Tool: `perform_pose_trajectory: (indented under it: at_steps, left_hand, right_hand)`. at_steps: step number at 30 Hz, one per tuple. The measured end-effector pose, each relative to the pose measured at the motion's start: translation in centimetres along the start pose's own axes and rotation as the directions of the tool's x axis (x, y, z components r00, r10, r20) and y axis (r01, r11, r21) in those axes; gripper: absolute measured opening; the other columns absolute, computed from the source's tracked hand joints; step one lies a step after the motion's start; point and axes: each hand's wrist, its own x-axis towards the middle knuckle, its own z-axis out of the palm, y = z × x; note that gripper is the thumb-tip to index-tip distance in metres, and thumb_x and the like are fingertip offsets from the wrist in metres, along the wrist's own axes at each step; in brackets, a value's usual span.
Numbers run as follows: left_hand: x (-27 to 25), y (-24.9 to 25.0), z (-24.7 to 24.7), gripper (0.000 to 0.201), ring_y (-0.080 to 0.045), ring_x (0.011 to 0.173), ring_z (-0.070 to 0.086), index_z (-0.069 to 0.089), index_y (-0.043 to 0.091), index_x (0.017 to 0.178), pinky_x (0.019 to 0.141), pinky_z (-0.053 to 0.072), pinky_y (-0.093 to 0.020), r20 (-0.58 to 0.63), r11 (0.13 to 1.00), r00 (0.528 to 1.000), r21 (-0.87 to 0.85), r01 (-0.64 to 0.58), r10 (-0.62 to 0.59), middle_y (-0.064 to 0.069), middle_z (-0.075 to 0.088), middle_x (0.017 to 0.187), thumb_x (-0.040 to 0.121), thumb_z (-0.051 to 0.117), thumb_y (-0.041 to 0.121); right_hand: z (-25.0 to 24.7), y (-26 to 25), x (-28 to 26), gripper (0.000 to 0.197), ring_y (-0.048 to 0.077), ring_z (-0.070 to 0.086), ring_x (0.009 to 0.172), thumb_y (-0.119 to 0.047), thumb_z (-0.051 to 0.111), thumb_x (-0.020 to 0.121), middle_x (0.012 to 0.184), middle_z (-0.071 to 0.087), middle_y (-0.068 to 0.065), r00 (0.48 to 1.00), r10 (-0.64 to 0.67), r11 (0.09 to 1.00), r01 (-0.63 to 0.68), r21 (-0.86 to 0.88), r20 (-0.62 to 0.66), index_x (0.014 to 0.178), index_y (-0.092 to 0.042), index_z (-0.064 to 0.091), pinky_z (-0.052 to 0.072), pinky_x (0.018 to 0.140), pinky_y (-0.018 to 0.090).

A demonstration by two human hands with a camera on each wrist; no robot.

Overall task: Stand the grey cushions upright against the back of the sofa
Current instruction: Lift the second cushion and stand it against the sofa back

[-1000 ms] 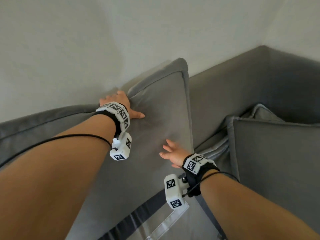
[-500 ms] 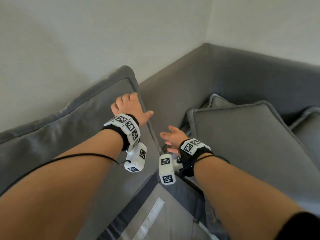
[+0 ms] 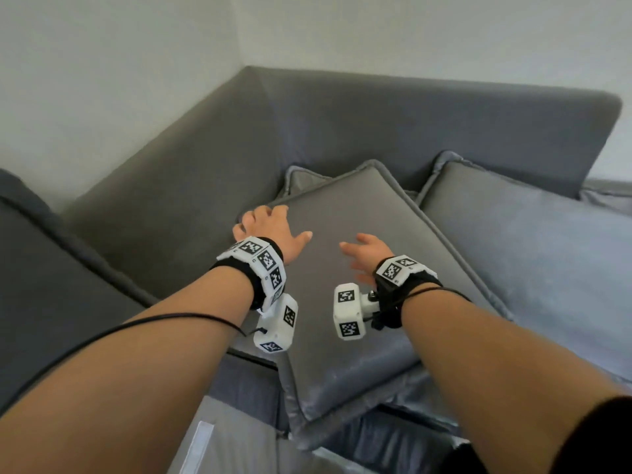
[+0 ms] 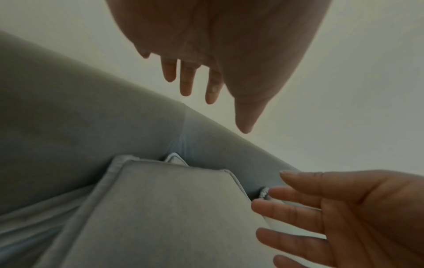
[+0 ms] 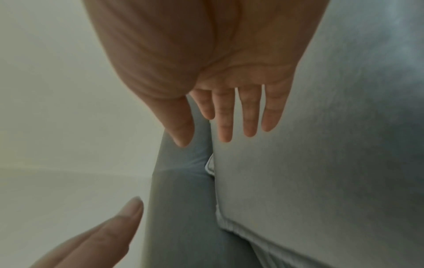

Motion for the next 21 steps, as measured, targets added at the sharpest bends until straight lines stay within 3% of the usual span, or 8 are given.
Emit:
perform_pose_trajectory:
  at_steps: [4,9,12,16,21]
  left_hand:
    - [1.9,8.2,3.5,0.071,-0.031,0.139,0.029,0.035,0.030,0.144,0.112,0.024,-0.047,0.082,1.000,0.996,0.002,-0.021,0.020,-0.006,0.035,0.150,0.083,0.050,0.064]
    - [5.4,17.1,7.2,0.068,-0.031,0.139,0.029,0.035,0.033,0.144,0.112,0.026,-0.048,0.177,0.999,0.983,-0.004,-0.039,0.039,-0.006,0.033,0.152,0.084,0.049,0.063]
    - [8.2,20.8,9.5,0.068,-0.033,0.139,0.030,0.035,0.034,0.144,0.112,0.027,-0.049,0.247,0.999,0.969,0.024,-0.028,0.021,-0.006,0.034,0.152,0.084,0.048,0.064]
    - [11.8,24.3,11.7,0.067,-0.035,0.138,0.030,0.034,0.033,0.145,0.112,0.029,-0.050,0.320,0.999,0.947,0.053,-0.004,-0.013,-0.007,0.034,0.152,0.085,0.048,0.062]
    - [15.0,27.0,15.1,0.066,-0.034,0.139,0.030,0.033,0.032,0.145,0.112,0.031,-0.050,0.392,0.998,0.919,0.059,0.017,-0.039,-0.007,0.034,0.152,0.087,0.046,0.060]
  right_hand:
    - [-7.6,2.3,3.9,0.074,0.029,0.046,0.131,-0.034,0.066,0.083,0.146,0.044,0.011,0.999,0.043,0.999,-0.043,-0.028,-0.020,0.146,-0.015,0.033,0.038,0.109,0.045]
    - [-16.2,3.7,9.9,0.076,0.029,0.049,0.128,-0.040,0.066,0.081,0.144,0.047,0.012,0.992,0.127,0.986,-0.129,-0.108,-0.027,0.146,-0.019,0.033,0.039,0.108,0.046]
    - [-20.1,3.9,13.2,0.074,0.029,0.044,0.132,-0.039,0.064,0.084,0.149,0.040,0.010,0.984,0.173,0.969,-0.176,-0.172,-0.032,0.147,-0.016,0.032,0.037,0.110,0.042]
    - [-23.1,4.4,16.8,0.077,0.029,0.041,0.135,-0.037,0.063,0.085,0.150,0.039,0.011,0.977,0.212,0.949,-0.215,-0.230,-0.036,0.148,-0.011,0.028,0.033,0.108,0.037]
    - [-24.9,5.6,20.1,0.098,0.035,0.042,0.133,-0.050,0.070,0.072,0.150,0.037,0.014,0.945,0.327,0.901,-0.321,-0.292,-0.027,0.149,-0.011,0.023,0.037,0.107,0.048]
